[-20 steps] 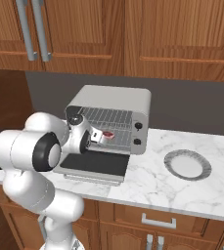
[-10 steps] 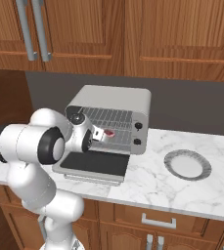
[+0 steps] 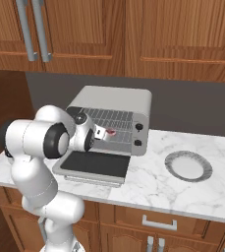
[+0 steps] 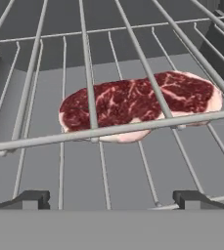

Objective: Open the toaster oven door. Place the hotdog bun on the top rack in the toaster oven and place the steak on the bottom rack.

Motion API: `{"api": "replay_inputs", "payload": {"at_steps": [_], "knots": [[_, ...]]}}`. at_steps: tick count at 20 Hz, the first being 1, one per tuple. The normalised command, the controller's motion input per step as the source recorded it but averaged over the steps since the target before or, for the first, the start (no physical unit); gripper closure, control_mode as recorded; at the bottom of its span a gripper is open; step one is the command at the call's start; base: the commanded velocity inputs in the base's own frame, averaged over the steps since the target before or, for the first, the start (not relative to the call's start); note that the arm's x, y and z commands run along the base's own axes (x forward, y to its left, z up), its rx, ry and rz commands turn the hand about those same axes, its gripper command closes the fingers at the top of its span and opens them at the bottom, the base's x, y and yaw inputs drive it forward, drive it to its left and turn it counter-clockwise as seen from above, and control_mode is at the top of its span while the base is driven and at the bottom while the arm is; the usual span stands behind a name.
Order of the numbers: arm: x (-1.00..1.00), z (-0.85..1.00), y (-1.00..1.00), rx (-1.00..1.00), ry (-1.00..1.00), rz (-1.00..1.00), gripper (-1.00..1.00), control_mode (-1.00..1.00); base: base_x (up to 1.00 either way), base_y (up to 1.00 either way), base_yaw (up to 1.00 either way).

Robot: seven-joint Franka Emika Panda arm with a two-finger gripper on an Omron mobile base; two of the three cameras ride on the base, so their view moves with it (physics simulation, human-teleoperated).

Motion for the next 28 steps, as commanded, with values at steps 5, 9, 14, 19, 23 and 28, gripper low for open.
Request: {"api": "replay_inputs", "payload": {"at_steps": [5,9,14,19,23,28], "knots": [[0.15,-0.01,0.00,0.00,-0.03,0.00,-1.00,-1.00,0.00,0.00,0.00],[0.14,-0.04,0.00,0.00,-0.03,0.00,-1.00,-1.00,0.00,0.00,0.00],[0.12,-0.04,0.00,0.00,-0.02,0.00,-1.00,-1.00,0.00,0.00,0.00],[0.00,-0.02,0.00,0.00,-0.02,0.00,-1.00,-1.00,0.00,0.00,0.00],[-0.19,0.09,0.00,0.06,0.00,0.00,-1.00,-1.00,0.00,0.00,0.00],[-0.32,0.25,0.00,0.08,0.00,0.00,-1.00,-1.00,0.00,0.00,0.00]]}}
